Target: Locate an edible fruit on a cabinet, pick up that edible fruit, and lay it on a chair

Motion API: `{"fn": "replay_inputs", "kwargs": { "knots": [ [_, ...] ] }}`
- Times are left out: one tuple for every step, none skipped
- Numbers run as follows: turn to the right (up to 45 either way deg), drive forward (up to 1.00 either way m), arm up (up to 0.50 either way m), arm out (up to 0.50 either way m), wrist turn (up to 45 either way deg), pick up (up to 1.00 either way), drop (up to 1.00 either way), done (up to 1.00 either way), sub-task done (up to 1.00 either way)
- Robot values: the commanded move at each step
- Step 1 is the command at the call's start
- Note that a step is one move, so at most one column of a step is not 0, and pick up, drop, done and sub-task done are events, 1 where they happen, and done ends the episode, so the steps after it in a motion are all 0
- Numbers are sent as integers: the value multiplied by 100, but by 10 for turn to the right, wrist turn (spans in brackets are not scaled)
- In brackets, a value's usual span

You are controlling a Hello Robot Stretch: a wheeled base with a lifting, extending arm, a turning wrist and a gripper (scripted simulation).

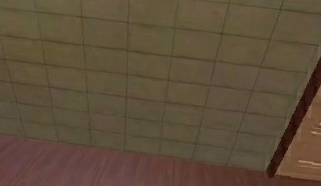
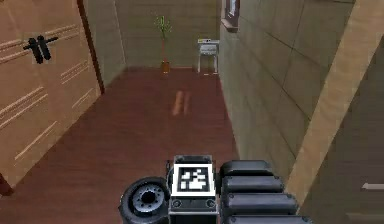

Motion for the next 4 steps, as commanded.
{"fn": "replay_inputs", "kwargs": {
  "knots": [
    [-450, 0, 0, 0, 0, 0, 0, 0, 0],
    [-390, 0, 0, 0, 0, 0, 0, 0, 0],
    [0, 100, 0, 0, 0, 0, 0, 0, 0],
    [0, 100, 0, 0, 0, 0, 0, 0, 0]
  ]
}}
